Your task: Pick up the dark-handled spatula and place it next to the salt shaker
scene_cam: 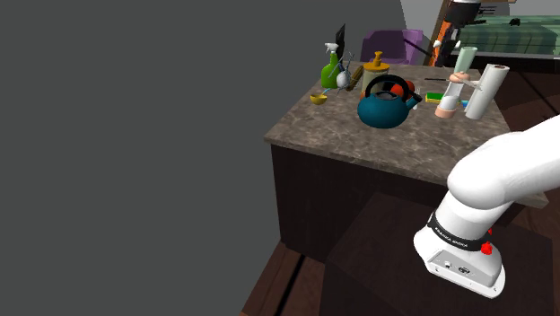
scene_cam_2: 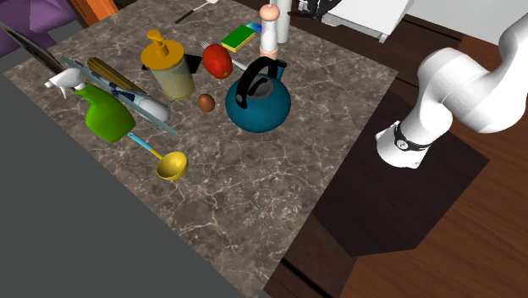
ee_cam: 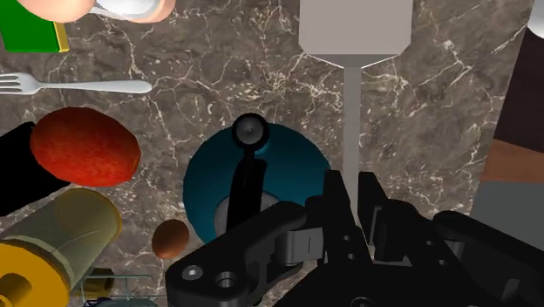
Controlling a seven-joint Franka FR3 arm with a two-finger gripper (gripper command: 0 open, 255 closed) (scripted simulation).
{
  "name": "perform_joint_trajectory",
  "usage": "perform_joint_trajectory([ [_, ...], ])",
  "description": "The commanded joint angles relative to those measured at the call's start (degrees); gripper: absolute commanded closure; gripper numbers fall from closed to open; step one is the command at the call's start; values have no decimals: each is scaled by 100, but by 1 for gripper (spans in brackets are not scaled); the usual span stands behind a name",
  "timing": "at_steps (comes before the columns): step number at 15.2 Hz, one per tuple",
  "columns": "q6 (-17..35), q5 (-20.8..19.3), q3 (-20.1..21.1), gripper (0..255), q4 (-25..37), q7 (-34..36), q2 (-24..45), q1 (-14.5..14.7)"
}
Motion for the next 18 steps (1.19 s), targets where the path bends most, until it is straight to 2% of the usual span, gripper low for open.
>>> perform_joint_trajectory([
  [1,-79,-123,-124,255,-38,-201,-148,-106],
  [8,-307,-554,-810,255,171,-1111,-362,-400],
  [18,398,-738,-1000,255,-647,-1061,-495,-493],
])
